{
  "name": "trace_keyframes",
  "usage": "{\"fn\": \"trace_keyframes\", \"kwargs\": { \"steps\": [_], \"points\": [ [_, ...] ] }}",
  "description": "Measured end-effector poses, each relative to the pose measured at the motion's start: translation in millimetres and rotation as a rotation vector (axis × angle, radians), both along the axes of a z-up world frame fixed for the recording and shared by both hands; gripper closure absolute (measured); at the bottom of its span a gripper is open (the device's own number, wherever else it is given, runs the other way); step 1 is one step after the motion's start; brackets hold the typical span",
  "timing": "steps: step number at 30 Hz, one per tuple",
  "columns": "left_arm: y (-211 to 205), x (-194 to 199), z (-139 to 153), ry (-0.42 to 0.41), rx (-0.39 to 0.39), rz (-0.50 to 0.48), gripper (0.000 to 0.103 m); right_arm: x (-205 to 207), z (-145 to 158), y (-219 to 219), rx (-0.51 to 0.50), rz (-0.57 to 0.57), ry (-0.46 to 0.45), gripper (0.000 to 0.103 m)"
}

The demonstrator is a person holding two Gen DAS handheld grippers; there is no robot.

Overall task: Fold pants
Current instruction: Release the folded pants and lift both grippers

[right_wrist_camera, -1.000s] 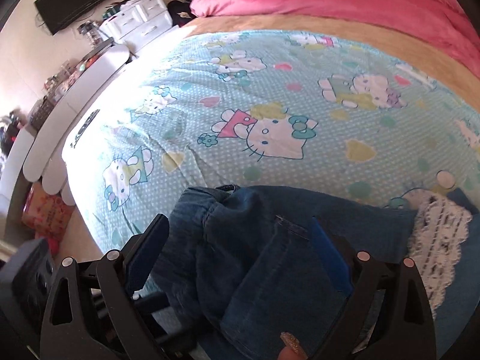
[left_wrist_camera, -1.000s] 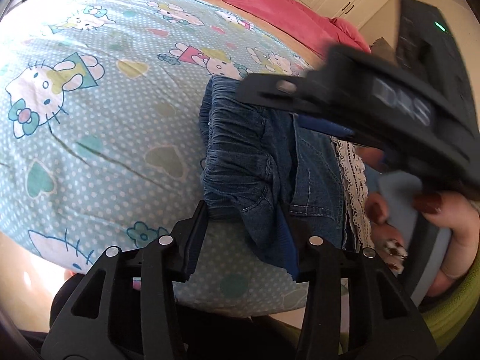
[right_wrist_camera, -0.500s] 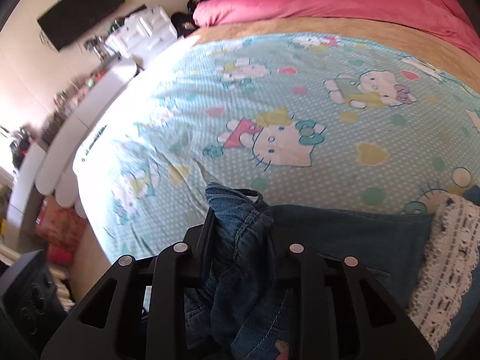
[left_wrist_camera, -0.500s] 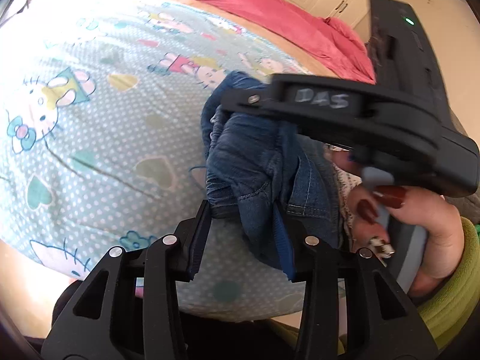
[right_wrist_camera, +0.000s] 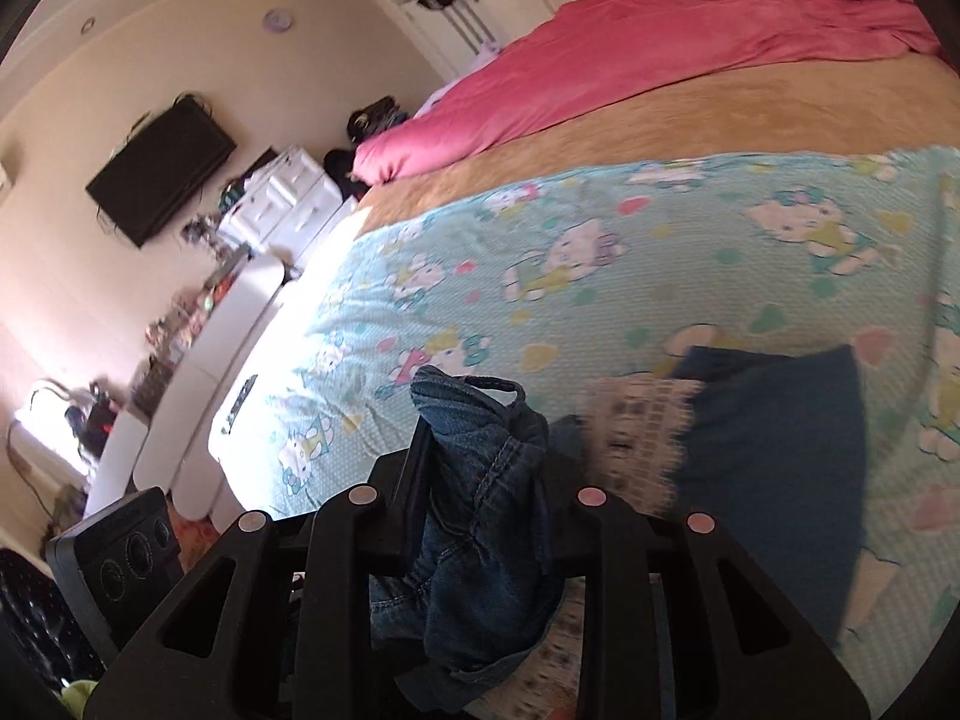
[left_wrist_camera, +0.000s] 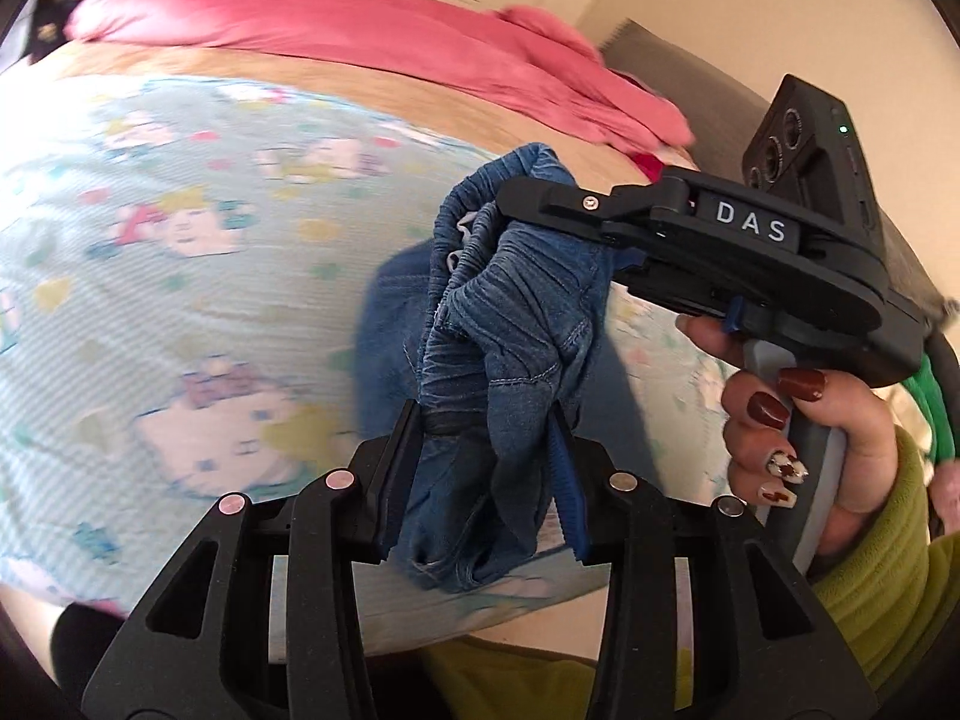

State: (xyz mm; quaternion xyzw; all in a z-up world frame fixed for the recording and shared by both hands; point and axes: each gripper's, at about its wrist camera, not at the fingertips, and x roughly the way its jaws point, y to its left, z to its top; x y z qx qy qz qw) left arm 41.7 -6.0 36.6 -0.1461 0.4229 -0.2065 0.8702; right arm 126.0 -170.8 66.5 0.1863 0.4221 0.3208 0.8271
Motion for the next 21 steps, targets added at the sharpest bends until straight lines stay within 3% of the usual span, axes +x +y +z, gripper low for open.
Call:
{"fn": "trace_keyframes", "kwargs": {
  "steps": [2,4,5,6,8,11,15,20,21],
  "points": [
    [-21,6,-2,0.012,-0.009,-0.055,0.071,-1,-4,-20,0.004,-0.032,-0.002,0.072],
    [-39,12,-6,0.023,-0.027,-0.118,0.068,1,-13,-46,-0.001,-0.078,0.016,0.060],
    [-46,14,-8,0.032,-0.049,-0.164,0.066,1,-18,-52,-0.007,-0.089,0.030,0.034],
    [-52,13,-8,0.040,-0.082,-0.201,0.066,0,-24,-64,-0.036,-0.134,0.048,0.018],
    [-52,9,-7,0.032,-0.129,-0.229,0.066,-4,-31,-85,-0.047,-0.184,0.051,0.019],
    [-34,7,5,-0.029,-0.051,-0.152,0.066,-14,-37,-105,-0.072,-0.211,0.062,0.019],
    [-16,25,-3,0.015,0.027,-0.032,0.066,-22,-42,-93,-0.102,-0.164,0.074,0.012],
    [-42,30,-27,0.055,0.142,-0.058,0.067,-15,-55,-66,-0.199,-0.137,0.121,0.008],
    [-49,26,-32,0.060,0.170,-0.071,0.067,-13,-59,-60,-0.201,-0.114,0.128,0.028]
  ]
}}
